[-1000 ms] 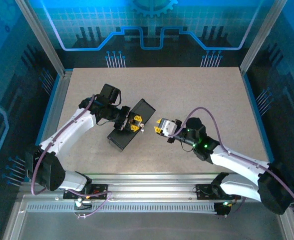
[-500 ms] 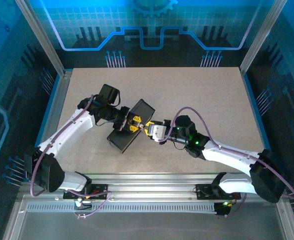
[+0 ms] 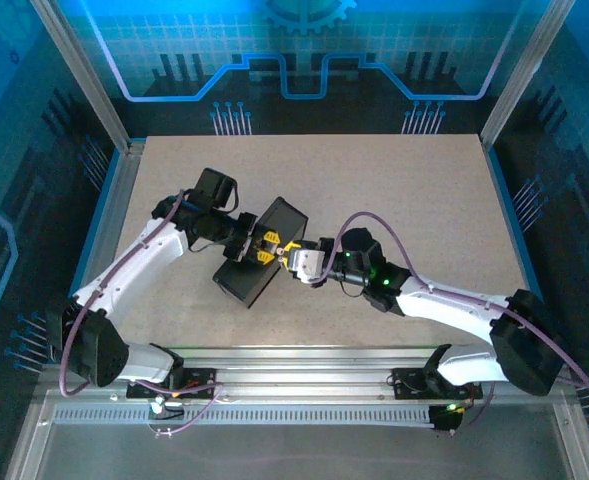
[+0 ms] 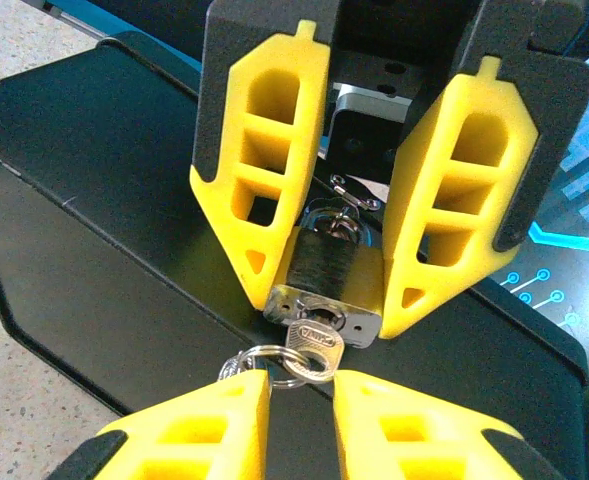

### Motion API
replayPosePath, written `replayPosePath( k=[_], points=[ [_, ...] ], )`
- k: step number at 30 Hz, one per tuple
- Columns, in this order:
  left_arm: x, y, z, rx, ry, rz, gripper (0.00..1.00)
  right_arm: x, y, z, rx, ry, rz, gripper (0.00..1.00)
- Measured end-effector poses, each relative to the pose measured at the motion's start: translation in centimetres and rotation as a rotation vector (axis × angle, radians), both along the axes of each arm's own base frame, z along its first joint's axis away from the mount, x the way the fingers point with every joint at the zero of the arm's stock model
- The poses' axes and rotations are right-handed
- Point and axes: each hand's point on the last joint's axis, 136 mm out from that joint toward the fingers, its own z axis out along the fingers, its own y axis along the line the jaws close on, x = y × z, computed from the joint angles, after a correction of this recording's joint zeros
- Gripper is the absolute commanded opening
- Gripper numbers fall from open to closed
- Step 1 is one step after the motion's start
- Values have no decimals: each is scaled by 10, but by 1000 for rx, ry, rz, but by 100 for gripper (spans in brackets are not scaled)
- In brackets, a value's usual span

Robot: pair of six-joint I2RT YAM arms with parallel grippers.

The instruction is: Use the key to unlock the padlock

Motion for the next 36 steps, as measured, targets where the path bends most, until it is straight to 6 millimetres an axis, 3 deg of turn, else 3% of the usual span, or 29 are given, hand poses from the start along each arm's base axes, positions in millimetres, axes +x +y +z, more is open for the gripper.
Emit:
replayPosePath(
  k=[27,36],
  points=[
    [-1,4,-2,12,-8,3,0,1,12,4,-22,-37,-20,18],
    [0,6,-3,19,-12,8,0,1,18,6,-9,-13,-27,9]
  ],
)
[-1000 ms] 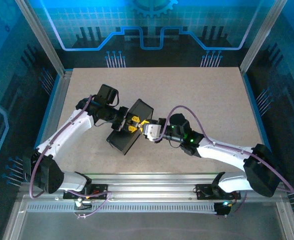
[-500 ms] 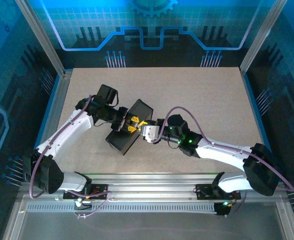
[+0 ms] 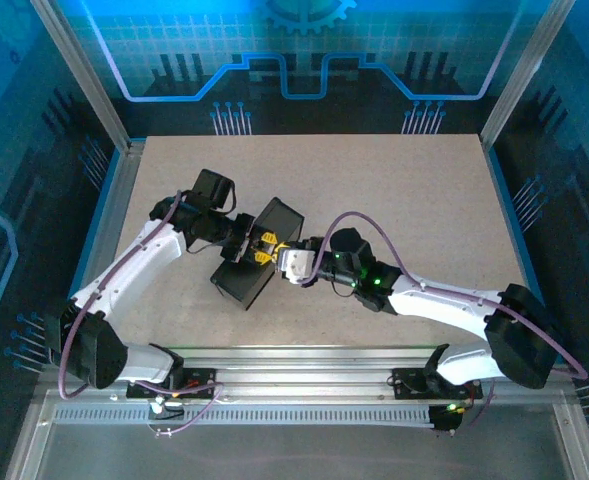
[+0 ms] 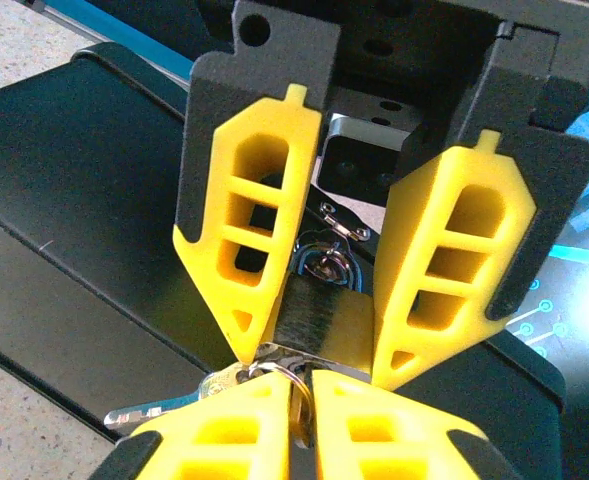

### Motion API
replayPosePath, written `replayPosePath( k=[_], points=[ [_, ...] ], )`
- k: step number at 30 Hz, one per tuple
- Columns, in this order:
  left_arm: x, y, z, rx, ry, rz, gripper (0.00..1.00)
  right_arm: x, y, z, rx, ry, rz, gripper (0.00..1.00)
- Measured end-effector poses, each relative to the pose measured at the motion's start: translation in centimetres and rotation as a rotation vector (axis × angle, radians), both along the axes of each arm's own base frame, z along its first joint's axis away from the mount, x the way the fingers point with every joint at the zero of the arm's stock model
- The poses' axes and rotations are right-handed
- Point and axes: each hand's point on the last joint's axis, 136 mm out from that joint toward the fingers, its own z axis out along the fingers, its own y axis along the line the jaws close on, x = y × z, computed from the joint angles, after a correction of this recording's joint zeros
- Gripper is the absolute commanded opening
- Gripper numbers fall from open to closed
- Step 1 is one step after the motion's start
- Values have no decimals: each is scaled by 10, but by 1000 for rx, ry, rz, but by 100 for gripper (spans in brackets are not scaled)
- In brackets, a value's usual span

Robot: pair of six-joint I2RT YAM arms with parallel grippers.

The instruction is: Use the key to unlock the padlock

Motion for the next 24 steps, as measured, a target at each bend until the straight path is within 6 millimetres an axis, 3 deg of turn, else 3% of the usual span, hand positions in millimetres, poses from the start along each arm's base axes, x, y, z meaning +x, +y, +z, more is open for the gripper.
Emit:
replayPosePath(
  k=[5,9,24],
  points=[
    [2,3,-1,8,-4,10,0,4,1,0,43,81,-50,0],
    [3,3,-2,11,-11,14,0,7,1,0,116,207,-104,0],
    [7,6,-3,15,-37,20,0,15,-1,-1,593,1044,-361,0]
  ],
)
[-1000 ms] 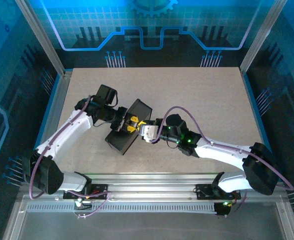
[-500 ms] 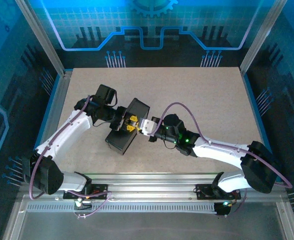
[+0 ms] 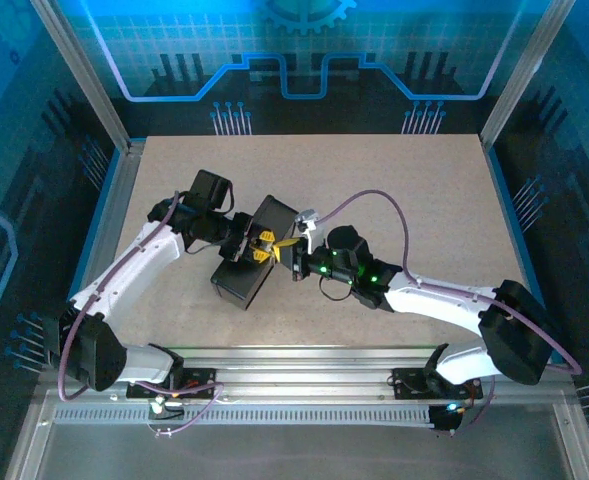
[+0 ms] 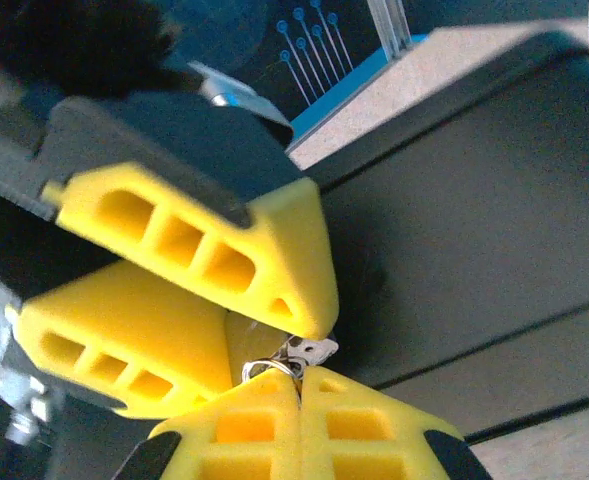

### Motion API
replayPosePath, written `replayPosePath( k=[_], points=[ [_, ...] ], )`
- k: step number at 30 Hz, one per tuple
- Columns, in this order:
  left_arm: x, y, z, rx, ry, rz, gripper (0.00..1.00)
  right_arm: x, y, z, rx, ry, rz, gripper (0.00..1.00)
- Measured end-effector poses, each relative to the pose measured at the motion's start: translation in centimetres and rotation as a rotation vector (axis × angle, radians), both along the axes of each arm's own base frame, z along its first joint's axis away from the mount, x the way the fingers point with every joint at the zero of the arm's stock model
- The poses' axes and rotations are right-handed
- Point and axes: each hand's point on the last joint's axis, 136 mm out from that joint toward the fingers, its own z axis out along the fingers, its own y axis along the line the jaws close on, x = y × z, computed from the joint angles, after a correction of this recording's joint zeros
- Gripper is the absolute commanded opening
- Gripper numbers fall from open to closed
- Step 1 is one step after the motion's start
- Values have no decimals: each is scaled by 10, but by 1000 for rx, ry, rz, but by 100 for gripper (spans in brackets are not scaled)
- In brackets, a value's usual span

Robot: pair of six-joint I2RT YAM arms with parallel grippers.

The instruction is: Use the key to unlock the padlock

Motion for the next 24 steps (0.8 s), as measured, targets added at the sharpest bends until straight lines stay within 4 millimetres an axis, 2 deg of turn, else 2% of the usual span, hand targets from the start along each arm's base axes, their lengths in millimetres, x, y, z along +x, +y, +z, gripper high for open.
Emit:
replayPosePath(
  k=[7,13,18,21,24],
  points=[
    [4,5,-1,20,-27,-1,0,6,4,-5,234,376,-91,0],
    [3,11,-8,66,-29,2,0,7,11,-13,348,633,-135,0],
    [3,14,-9,74,-31,-2,0,8,12,-14,341,743,-153,17],
    [3,14,-8,69,-31,-6,0,11,7,-19,302,761,-170,23],
    [-1,14,-8,59,-17,-14,0,17,-6,-28,253,763,-210,25]
  ],
)
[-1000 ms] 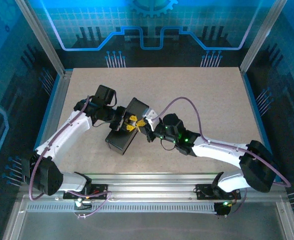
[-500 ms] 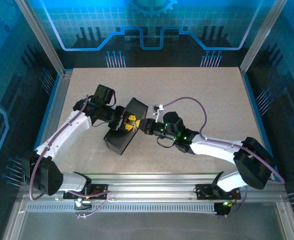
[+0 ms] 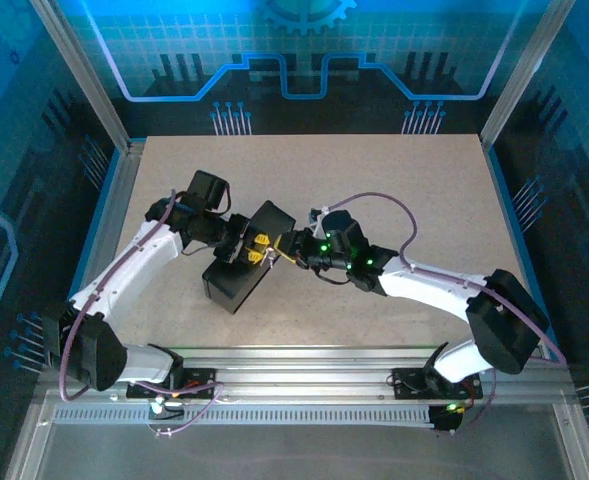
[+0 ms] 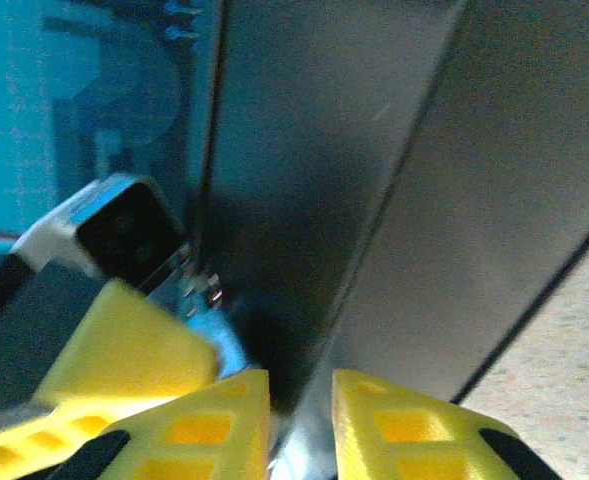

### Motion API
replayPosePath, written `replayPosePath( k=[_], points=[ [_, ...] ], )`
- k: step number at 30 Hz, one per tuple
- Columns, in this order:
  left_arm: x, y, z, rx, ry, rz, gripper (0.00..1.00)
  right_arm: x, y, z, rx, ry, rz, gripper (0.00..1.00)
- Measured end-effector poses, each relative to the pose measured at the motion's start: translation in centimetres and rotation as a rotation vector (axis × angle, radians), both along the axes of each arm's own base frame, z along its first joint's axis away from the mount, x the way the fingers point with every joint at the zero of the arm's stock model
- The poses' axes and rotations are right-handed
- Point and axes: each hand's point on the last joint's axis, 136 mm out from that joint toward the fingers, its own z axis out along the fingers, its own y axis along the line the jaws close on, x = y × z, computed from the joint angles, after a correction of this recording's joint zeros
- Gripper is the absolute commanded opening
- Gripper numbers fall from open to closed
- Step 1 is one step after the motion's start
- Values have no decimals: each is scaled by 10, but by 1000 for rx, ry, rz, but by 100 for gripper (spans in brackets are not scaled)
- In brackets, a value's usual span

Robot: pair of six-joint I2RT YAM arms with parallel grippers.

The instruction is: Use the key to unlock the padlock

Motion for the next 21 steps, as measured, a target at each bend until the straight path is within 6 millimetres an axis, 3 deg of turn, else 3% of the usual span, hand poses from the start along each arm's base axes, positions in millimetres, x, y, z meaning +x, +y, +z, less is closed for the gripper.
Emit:
replayPosePath(
  k=[5,10,13,16,19,21],
  points=[
    [-4,2,1,-11,15,-7,0,10,-31,-12,-103,1,-33,26],
    [-4,5,2,-13,16,-2,0,11,-40,7,-191,-133,31,25],
    [-4,6,2,-11,19,-1,0,9,-34,30,-257,-331,142,25],
    [-5,6,1,-9,20,-3,0,-7,-24,44,-365,-602,305,26],
    [-6,7,1,-8,25,-4,0,-29,-14,45,-486,-885,471,28],
    [-6,7,1,-7,25,-4,0,-40,-15,35,-568,-1067,552,30]
  ],
)
